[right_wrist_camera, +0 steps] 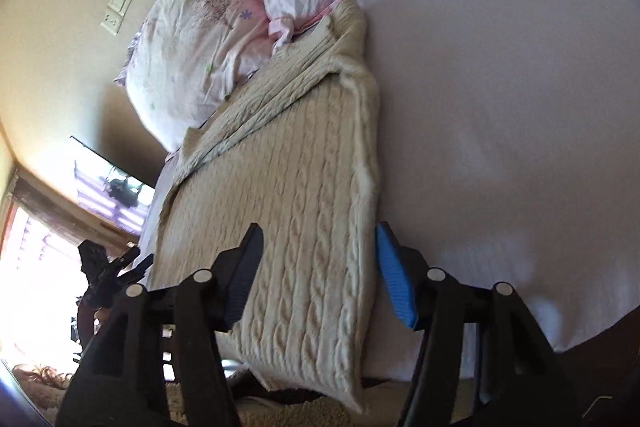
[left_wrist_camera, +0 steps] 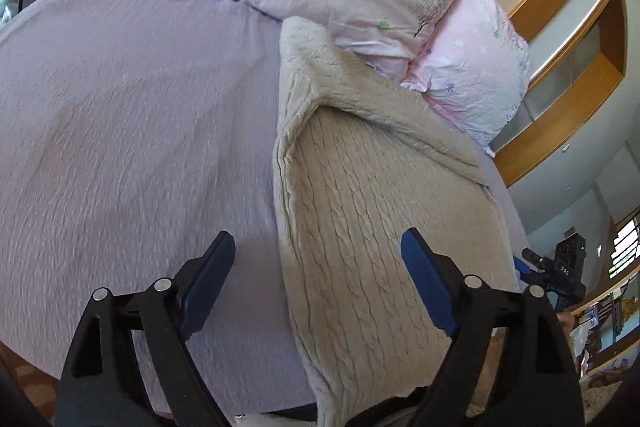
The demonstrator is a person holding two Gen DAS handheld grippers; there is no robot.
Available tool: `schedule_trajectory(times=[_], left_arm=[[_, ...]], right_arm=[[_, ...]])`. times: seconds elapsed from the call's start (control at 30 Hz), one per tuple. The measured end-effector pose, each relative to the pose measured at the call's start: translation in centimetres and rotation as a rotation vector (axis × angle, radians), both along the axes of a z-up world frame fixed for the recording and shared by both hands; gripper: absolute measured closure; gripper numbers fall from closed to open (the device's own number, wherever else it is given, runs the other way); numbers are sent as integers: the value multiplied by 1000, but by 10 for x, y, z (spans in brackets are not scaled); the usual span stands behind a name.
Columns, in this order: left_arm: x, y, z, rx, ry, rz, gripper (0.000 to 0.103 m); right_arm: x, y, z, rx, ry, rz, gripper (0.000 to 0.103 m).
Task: Fold small clothes
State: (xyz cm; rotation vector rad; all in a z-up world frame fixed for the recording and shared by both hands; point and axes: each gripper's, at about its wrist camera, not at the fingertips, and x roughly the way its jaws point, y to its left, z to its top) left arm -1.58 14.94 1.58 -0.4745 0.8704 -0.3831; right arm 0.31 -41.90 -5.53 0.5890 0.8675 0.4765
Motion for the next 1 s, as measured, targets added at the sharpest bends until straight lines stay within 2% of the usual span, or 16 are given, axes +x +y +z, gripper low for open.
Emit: schedule_trajectory(times=[0.07,0.1,0.17,0.3,0.43,0.47,0.53,0.57,0.6,0.67,0.73,0.83,0.93,1.0], left_arm=[[-16,2,-5,-93,3,-40,30],[-26,0,-7,-123,-7,-58,37],[-48,-6,-9,-128,-36,-100,41],[-88,-6,-24,-244,-38,-132,41],[-97,-19,-41,-218,-11,-143,41],[-95,-22,-45,-209,-1,-145,41],[-90,-28,-51,-189,-3,-147,41],[-87,-30,-52,-191,4,-151,52],[-82,-31,-55,-204,24,-163,78],[-79,-34,-49,-196,44,-180,93],[-74,-31,-32,-224,27,-185,95],[-49,-22,14,-244,-68,-168,95],[9,-12,51,-215,-156,-89,95],[65,-7,61,-201,-178,-1,95]], right_arm=[[-13,5,-4,25,-8,50,52],[-19,5,-8,60,-2,83,61],[-34,6,-16,124,9,137,63],[-65,6,-29,167,2,202,68],[-67,16,-39,170,18,236,69],[-65,18,-41,166,22,244,72],[-63,25,-42,146,25,266,95],[-62,28,-39,134,12,275,95],[-64,29,-34,129,-8,284,95],[-66,29,-12,127,-75,301,96],[-61,29,20,114,-166,305,96],[-28,33,72,91,-301,296,96],[24,40,111,71,-405,258,96],[71,43,126,86,-430,201,96]])
